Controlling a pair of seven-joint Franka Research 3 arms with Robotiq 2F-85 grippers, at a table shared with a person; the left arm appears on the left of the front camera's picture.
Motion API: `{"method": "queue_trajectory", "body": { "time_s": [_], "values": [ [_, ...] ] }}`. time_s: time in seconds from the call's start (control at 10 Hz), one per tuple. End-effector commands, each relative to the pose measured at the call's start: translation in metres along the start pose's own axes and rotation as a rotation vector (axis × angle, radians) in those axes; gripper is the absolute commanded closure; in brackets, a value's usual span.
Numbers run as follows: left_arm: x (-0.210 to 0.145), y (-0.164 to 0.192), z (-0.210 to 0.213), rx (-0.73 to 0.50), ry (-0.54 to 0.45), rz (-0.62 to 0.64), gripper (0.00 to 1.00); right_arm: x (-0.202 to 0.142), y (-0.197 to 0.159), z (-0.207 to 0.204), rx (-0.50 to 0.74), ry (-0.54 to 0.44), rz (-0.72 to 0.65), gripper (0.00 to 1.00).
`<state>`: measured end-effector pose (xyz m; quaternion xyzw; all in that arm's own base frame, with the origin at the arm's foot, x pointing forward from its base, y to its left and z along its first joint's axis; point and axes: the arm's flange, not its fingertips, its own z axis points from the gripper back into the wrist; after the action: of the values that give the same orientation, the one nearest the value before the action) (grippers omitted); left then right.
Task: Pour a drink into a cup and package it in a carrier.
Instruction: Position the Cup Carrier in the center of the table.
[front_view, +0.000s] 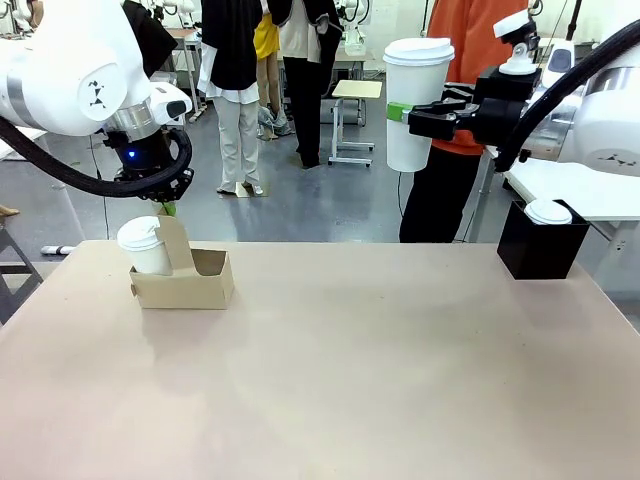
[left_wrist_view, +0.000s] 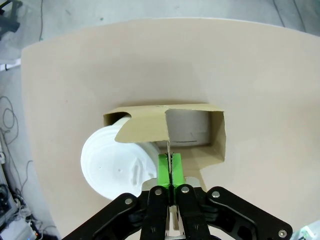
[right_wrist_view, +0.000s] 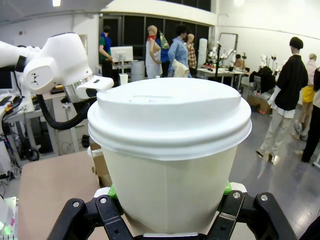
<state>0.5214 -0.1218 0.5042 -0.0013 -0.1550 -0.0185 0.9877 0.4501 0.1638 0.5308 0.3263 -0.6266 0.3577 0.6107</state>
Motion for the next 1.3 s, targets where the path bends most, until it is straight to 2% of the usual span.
{"method": "queue_trajectory", "body": {
  "time_s": [0.0, 0.3, 0.6, 0.8, 1.0, 1.2],
  "values": [
    [-0.012, -0.010, 0.026, -0.021, -0.046, 0.021, 0.98, 0.003, 0.001, -0.003, 0.000, -0.019, -0.001, 0.23],
    [-0.035, -0.053, 0.092, -0.014, -0.082, 0.071, 0.98, 0.003, 0.001, -0.003, 0.000, -0.019, -0.001, 0.23],
    [-0.080, -0.142, 0.133, -0.013, -0.112, 0.048, 0.98, 0.003, 0.001, -0.003, 0.000, -0.019, -0.001, 0.23],
    [-0.109, -0.191, 0.135, -0.008, -0.107, 0.053, 0.98, 0.003, 0.001, -0.003, 0.000, -0.019, -0.001, 0.23],
    [-0.134, -0.235, 0.118, 0.019, -0.080, 0.057, 0.98, 0.003, 0.001, -0.003, 0.000, -0.019, -0.001, 0.23],
    [-0.150, -0.263, 0.097, 0.018, -0.076, 0.065, 0.98, 0.003, 0.001, -0.003, 0.000, -0.019, -0.001, 0.23]
  ]
}}
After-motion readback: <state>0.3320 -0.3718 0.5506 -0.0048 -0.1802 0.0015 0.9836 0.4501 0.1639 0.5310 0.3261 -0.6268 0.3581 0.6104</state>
